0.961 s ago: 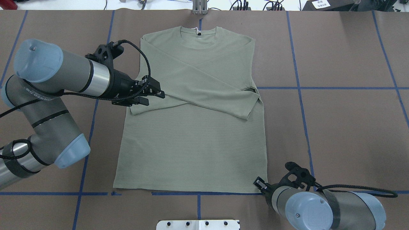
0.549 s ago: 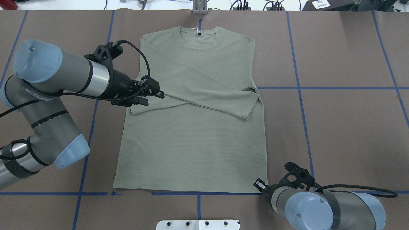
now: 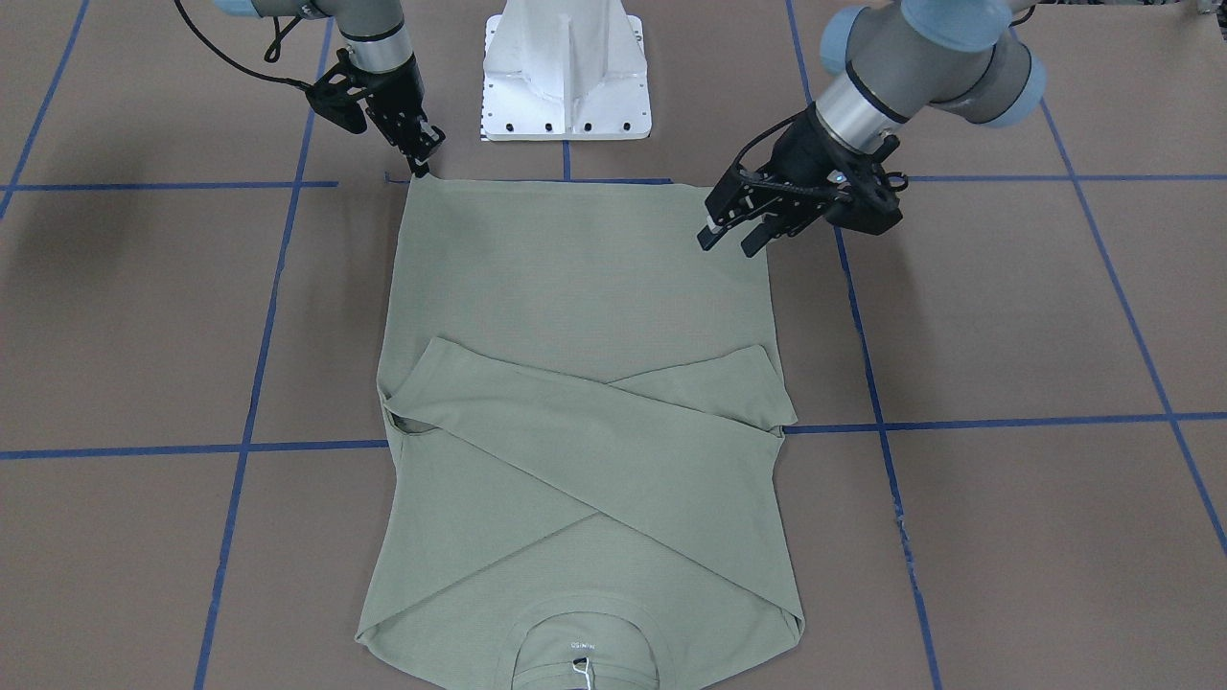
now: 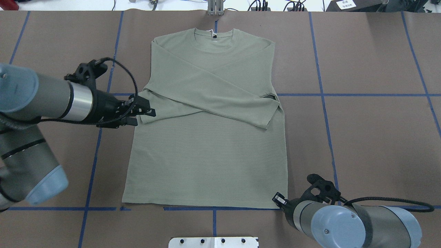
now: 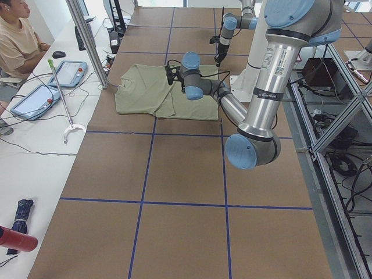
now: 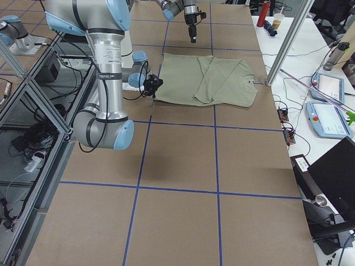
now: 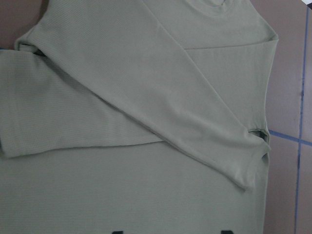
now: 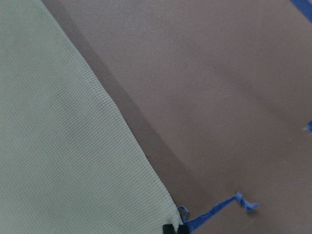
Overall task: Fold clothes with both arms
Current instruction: 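Move the left gripper to the near hem corner while the right gripper waits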
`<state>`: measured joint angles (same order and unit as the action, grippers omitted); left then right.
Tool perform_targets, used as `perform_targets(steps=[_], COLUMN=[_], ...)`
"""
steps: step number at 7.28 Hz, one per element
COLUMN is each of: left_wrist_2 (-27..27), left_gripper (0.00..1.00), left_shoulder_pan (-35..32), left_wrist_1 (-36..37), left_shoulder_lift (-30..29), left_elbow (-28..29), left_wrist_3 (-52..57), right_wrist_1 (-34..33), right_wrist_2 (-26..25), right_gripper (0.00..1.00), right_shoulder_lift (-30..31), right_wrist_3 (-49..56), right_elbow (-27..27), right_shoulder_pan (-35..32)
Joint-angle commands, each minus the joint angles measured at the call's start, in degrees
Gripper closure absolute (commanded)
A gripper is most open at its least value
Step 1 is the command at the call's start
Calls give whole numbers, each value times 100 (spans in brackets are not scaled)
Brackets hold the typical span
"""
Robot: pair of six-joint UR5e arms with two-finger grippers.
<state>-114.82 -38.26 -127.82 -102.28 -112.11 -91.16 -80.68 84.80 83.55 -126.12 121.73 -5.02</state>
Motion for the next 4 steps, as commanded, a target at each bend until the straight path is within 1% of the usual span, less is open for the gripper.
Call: perform_targets(steps=[1,2,3,4], left_wrist_2=[1027,1528,1690,1935], left_gripper=[27,27,27,27], left_shoulder_pan=[859,1403,1783,2239], left_wrist_1=[3,116,735,1098], left_shoulder_lift=[1513,1692,1633,1510], left_elbow=[-758,-769,-803,-804], left_wrist_3=[-532,-674,-1102,-1480], right_wrist_1=[0,0,-9,-9], right_wrist_2=[2,2,2,2], right_gripper=[100,100,100,100], right_shoulder_lift=[12,3,3,-5], right_wrist_3=[0,0,0,0], right_elbow=[114,114,114,114], right_shoulder_pan=[-8,-8,-8,-8])
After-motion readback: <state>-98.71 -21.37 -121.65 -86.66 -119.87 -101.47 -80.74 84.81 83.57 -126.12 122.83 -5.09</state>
